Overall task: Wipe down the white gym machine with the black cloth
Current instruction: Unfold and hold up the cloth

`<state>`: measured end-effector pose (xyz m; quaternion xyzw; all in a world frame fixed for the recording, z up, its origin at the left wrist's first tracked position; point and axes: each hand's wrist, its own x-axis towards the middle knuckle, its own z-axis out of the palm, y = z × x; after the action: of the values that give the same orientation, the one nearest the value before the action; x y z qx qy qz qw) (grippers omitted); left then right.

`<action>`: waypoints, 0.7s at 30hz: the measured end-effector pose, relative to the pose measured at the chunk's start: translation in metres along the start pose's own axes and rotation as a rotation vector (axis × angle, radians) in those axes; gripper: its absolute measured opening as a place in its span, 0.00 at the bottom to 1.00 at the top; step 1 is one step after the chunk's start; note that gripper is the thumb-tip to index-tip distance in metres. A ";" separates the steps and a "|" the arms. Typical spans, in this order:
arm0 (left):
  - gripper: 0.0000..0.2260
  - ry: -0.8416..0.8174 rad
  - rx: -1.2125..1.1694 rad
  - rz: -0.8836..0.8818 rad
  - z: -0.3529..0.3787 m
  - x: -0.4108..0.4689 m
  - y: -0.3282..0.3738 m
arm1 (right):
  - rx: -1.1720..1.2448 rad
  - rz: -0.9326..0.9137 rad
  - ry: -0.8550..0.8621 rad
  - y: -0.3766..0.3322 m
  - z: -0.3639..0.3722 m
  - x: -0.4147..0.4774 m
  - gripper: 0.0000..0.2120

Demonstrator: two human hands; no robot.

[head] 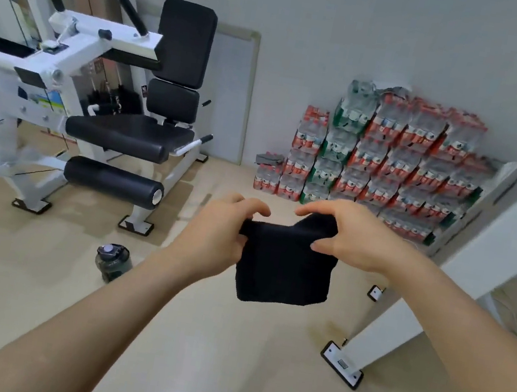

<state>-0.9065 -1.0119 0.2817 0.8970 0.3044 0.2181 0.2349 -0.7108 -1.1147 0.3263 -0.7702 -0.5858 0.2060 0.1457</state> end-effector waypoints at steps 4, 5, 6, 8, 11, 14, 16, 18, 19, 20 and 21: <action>0.12 -0.045 -0.031 -0.118 -0.009 0.075 -0.041 | 0.280 0.075 0.089 0.018 -0.015 0.079 0.09; 0.10 -0.055 -0.085 -0.135 -0.012 0.092 -0.051 | 0.354 0.085 0.120 0.022 -0.017 0.096 0.06; 0.08 -0.052 -0.178 -0.165 -0.014 0.116 -0.062 | 0.410 0.094 0.150 0.027 -0.022 0.118 0.05; 0.08 -0.029 -0.439 -0.254 -0.017 0.147 -0.077 | 0.510 0.111 0.190 0.032 -0.027 0.149 0.05; 0.13 -0.012 -0.646 -0.340 -0.014 0.200 -0.102 | 0.555 0.123 0.244 0.040 -0.036 0.204 0.08; 0.14 -0.023 -0.770 -0.394 -0.007 0.263 -0.130 | 0.437 0.120 0.348 0.043 -0.045 0.267 0.10; 0.14 -0.015 -0.813 -0.436 -0.002 0.307 -0.151 | 0.469 0.130 0.385 0.048 -0.051 0.311 0.12; 0.14 -0.005 -0.838 -0.437 0.003 0.354 -0.171 | 0.646 0.182 0.406 0.052 -0.057 0.355 0.15; 0.14 0.008 -0.858 -0.436 0.005 0.378 -0.180 | 0.724 0.218 0.421 0.053 -0.059 0.376 0.16; 0.14 0.020 -0.881 -0.448 0.006 0.403 -0.189 | 0.790 0.264 0.442 0.053 -0.062 0.399 0.17; 0.13 0.029 -0.901 -0.473 0.006 0.428 -0.197 | 0.854 0.313 0.464 0.054 -0.065 0.422 0.18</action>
<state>-0.6826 -0.5972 0.2737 0.6100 0.3780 0.2811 0.6371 -0.5374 -0.7224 0.2958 -0.7459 -0.2792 0.2700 0.5410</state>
